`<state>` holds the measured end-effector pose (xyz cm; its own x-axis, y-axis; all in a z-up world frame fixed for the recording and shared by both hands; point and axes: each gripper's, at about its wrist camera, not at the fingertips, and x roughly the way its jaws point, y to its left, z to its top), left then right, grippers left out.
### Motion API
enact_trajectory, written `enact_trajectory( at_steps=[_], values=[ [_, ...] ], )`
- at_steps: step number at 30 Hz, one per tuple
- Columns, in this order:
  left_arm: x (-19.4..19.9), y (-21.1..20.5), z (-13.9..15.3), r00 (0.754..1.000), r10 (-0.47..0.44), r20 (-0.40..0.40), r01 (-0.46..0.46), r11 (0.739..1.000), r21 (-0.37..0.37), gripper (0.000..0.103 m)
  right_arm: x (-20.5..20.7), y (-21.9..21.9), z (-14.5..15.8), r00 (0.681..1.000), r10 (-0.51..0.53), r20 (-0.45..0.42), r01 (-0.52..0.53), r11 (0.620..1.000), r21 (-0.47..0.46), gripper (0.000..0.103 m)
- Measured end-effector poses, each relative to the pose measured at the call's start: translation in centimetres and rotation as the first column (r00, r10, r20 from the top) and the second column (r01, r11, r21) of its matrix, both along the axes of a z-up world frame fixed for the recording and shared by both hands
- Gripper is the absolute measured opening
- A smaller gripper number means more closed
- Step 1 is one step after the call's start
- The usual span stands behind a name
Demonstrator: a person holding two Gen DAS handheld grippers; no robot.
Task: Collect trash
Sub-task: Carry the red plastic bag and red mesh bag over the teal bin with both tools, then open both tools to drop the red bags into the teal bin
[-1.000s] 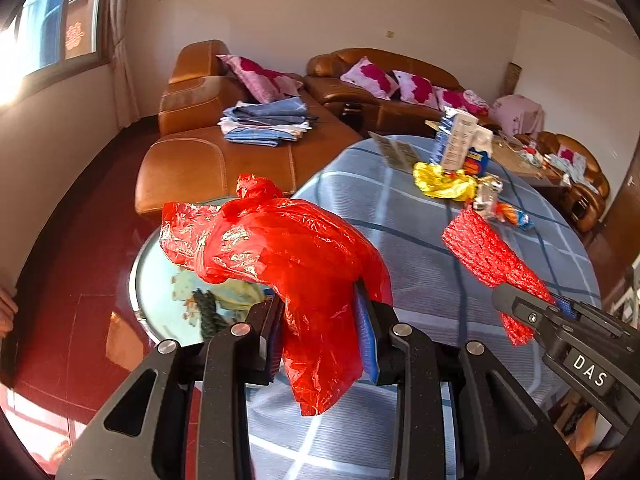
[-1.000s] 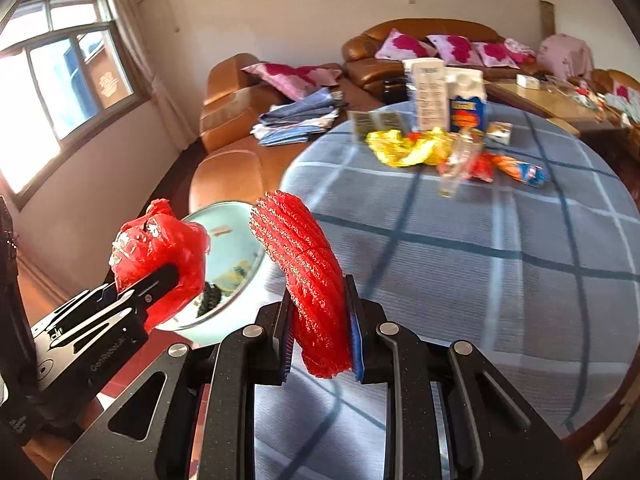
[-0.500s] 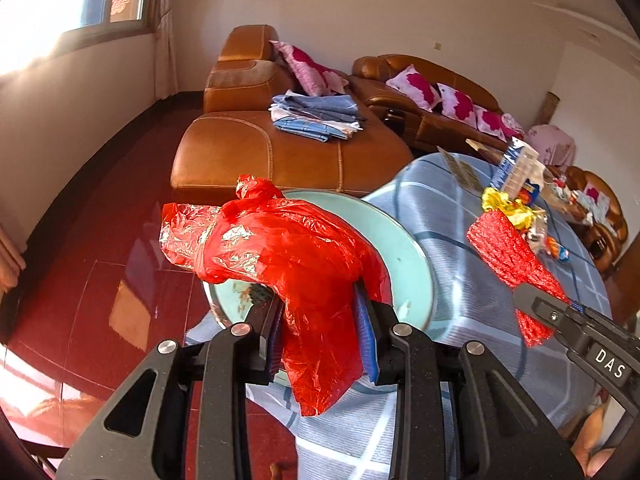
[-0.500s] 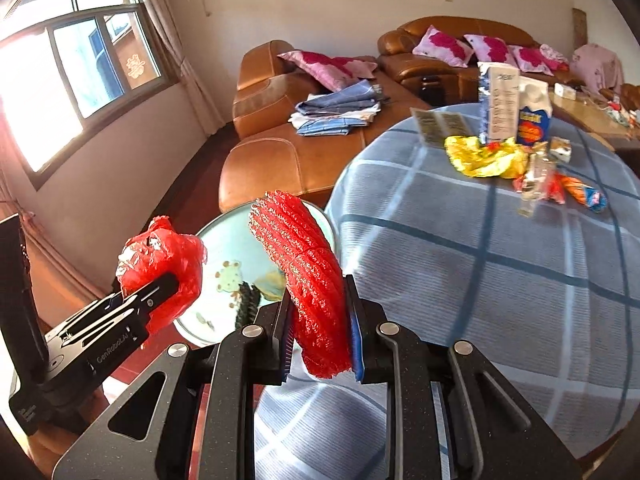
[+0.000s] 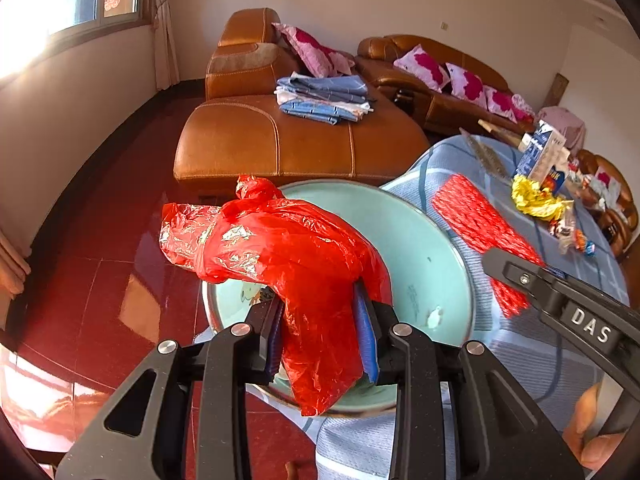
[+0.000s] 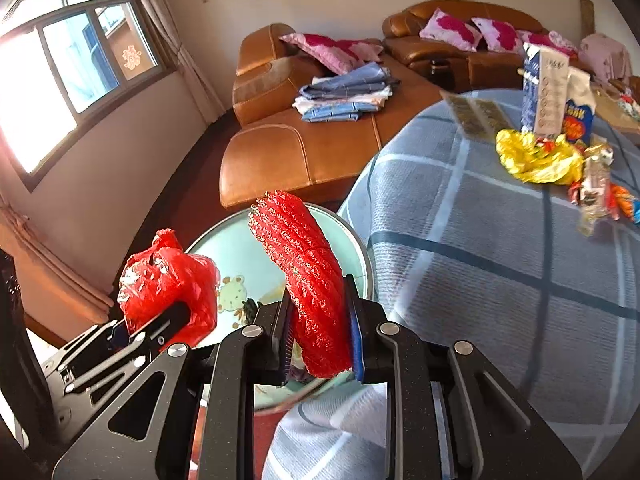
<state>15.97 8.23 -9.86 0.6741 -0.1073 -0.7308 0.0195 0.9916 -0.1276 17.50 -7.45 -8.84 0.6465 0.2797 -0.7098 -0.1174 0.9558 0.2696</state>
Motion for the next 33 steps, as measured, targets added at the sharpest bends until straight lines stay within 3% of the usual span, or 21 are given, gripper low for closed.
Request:
enact_trajectory(
  at_steps=[12,19,22,25,30,33],
  values=[
    [2.1,-0.1,-1.6,0.999,-0.007,-0.046,0.007,1.0,0.019,0.031,2.6,1.2,-2.6,0.996,0.035,-0.076,-0.032,0.999,0.036,0.026],
    [2.4,-0.1,-2.1,0.998,-0.011,-0.059,0.013,1.0,0.029,0.032,2.7,1.1,-2.9,0.996,0.06,-0.071,-0.054,0.995,0.08,0.038],
    [2.3,0.0,-2.1,0.998,0.003,-0.059,0.0,0.999,0.043,0.048,2.3,0.5,-2.3,0.997,0.049,-0.051,-0.043,0.994,0.102,0.047],
    [2.0,0.0,-1.8,0.999,0.013,-0.051,-0.01,0.998,0.055,0.053,1.8,-0.6,-1.7,0.999,0.022,-0.039,-0.017,0.991,0.13,0.047],
    [1.2,-0.3,-0.9,0.998,0.061,-0.012,-0.059,0.99,0.13,0.08,0.7,-1.8,-0.2,1.0,-0.008,-0.002,0.008,0.99,0.142,0.047],
    [0.6,-0.5,-0.2,0.996,0.088,0.01,-0.089,0.984,0.154,0.09,-0.5,-2.4,0.8,0.999,-0.024,0.041,0.02,0.994,0.105,0.047]
  ],
)
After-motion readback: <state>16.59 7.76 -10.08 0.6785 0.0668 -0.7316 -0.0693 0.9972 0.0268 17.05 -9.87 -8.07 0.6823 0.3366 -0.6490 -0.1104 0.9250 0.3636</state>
